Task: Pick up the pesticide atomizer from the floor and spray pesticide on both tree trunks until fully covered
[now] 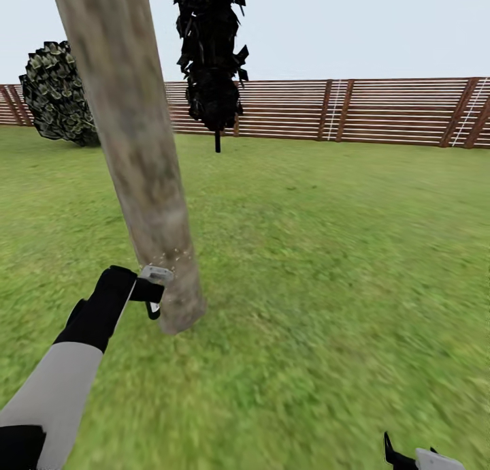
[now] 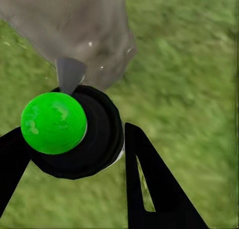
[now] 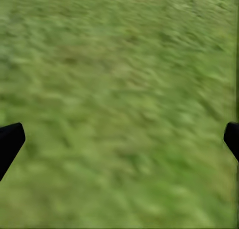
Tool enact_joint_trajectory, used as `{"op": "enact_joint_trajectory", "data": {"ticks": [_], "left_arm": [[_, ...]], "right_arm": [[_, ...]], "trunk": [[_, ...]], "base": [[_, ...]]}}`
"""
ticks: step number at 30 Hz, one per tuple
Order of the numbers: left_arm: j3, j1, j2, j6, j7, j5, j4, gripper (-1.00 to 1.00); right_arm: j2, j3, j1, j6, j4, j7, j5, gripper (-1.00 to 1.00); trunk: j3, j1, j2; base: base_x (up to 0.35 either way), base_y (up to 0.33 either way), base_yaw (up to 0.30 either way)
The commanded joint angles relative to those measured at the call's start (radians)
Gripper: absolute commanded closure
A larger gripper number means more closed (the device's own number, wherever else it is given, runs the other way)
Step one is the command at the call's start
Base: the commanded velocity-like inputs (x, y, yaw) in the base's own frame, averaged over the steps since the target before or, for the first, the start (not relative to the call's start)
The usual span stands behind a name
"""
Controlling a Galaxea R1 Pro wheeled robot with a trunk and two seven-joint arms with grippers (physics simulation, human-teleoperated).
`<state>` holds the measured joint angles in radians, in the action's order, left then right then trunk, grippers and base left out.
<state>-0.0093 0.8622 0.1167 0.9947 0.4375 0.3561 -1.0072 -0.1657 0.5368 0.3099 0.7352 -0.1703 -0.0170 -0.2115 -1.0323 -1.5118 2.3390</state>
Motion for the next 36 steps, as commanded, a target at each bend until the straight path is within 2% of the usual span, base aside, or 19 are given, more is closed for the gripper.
{"op": "enact_joint_trajectory", "data": {"ticks": [1, 3, 6, 16, 18, 22, 29, 36], "left_arm": [[0.017, 0.000, 0.002, 0.000, 0.001, -0.003, 0.001, 1.00], [0.048, -0.001, 0.005, -0.002, 0.001, -0.003, 0.003, 1.00], [0.057, -0.002, 0.006, -0.002, 0.001, -0.003, 0.004, 1.00], [0.061, -0.003, 0.008, -0.002, 0.000, -0.002, 0.004, 1.00], [0.060, -0.026, 0.009, -0.004, -0.058, -0.003, 0.005, 1.00], [0.060, -0.042, 0.008, -0.005, -0.080, -0.005, 0.005, 1.00], [0.060, -0.048, 0.006, -0.004, -0.082, -0.005, 0.005, 1.00], [0.062, -0.065, 0.007, -0.004, -0.083, -0.006, 0.005, 1.00]], "right_arm": [[0.000, 0.000, 0.000, 0.000, 0.000, 0.000, 0.000, -1.00], [0.000, 0.000, 0.000, 0.001, 0.000, 0.000, 0.000, -1.00], [0.000, 0.000, 0.000, 0.000, 0.000, 0.000, 0.000, -1.00], [0.000, 0.000, 0.000, 0.001, 0.000, 0.000, 0.000, -1.00], [0.000, 0.000, 0.000, 0.000, 0.000, 0.000, 0.000, -1.00], [0.000, 0.000, 0.000, 0.000, 0.000, 0.000, 0.000, -1.00], [0.000, 0.000, 0.000, 0.000, 0.000, -0.001, 0.000, -1.00], [0.000, 0.000, 0.000, 0.001, 0.000, -0.001, 0.000, -1.00]], "trunk": [[0.000, 0.000, 0.000], [0.000, 0.000, 0.000], [0.000, 0.000, 0.000], [0.000, 0.000, 0.000], [0.000, 0.000, 0.000], [0.000, 0.000, 0.000], [0.000, 0.000, 0.000], [0.000, 0.000, 0.000]], "base": [[0.139, -0.277, 0.000], [0.140, -0.277, 0.009], [0.140, -0.277, 0.138], [0.048, -0.277, 0.271], [0.090, -0.277, 0.278], [0.126, -0.277, 0.209], [0.139, -0.277, 0.029], [0.096, -0.277, 0.252]]}}
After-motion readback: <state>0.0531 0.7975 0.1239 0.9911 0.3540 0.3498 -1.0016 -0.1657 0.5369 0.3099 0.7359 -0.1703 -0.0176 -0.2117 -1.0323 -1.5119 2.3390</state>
